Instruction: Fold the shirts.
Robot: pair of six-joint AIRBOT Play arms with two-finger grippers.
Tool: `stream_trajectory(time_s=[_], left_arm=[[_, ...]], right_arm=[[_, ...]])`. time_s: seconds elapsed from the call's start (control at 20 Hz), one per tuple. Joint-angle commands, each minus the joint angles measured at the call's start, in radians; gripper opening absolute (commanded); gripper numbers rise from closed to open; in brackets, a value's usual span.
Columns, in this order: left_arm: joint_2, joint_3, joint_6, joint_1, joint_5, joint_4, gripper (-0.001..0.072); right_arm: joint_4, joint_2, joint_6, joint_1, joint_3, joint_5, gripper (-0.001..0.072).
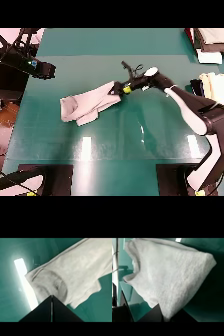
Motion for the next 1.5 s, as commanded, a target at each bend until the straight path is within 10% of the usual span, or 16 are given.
stream_trajectory(time_s=[0.0, 0.65, 1.05, 1.45], left_arm=[[0.000, 0.000, 0.000, 0.001, -0.004, -0.008, 0.0022], [0.000, 0.000, -0.009, 0.001, 0.008, -0.195, 0.0022], [0.000, 0.000, -0.012, 0.001, 0.008, -0.225, 0.0022], [0.000, 0.000, -0.011, 0.001, -0.008, -0.231, 0.0022]], right_arm=[[-0.005, 0.081, -0.007, -0.135, 0.017, 0.020, 0.0011], [-0.219, 0.332, 0.070, -0.949, 0.018, -0.157, 0.0011], [-0.063, 0.331, 0.011, -1.040, 0.082, -0.246, 0.0011], [-0.254, 0.359, 0.115, -1.040, 0.355, -0.092, 0.0011]])
